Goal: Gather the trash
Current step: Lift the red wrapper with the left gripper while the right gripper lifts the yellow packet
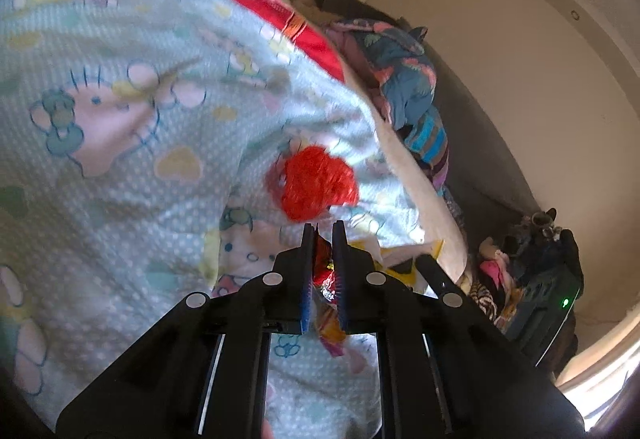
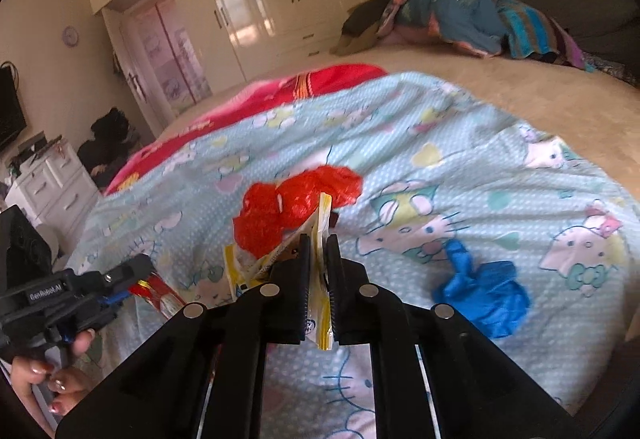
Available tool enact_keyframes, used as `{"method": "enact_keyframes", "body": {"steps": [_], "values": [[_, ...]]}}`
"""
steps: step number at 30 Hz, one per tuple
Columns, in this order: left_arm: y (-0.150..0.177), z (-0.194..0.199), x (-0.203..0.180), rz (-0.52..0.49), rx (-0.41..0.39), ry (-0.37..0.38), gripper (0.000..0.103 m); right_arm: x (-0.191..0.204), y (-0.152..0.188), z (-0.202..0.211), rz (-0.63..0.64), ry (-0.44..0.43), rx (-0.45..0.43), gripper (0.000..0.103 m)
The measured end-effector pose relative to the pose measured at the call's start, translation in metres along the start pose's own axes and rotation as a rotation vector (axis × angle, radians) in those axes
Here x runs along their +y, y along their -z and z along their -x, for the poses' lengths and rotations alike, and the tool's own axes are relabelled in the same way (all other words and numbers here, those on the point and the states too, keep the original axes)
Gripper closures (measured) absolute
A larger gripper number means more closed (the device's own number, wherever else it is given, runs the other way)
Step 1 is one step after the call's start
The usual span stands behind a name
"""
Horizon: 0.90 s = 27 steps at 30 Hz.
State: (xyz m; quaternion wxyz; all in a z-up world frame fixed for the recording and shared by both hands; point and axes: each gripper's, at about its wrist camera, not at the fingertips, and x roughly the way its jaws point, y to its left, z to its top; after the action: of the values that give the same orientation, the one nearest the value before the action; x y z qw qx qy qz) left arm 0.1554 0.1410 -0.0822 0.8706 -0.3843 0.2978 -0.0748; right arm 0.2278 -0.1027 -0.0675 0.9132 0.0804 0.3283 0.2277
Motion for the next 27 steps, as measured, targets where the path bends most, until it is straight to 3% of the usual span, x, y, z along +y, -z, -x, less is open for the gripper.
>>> {"method": "enact_keyframes", "body": {"steps": [9,27], "values": [[0.0,0.02,-0.031,-0.081,-0.039,0.006,0.098,-0.013,-0.003,0.044,-0.029,0.014,-0.075,0.095],[0.031,0.022,-0.096,-0.237,0.001,0.073,0.099,-0.057,0.009,0.113,-0.076,0.117,-0.122,0.095]]}}
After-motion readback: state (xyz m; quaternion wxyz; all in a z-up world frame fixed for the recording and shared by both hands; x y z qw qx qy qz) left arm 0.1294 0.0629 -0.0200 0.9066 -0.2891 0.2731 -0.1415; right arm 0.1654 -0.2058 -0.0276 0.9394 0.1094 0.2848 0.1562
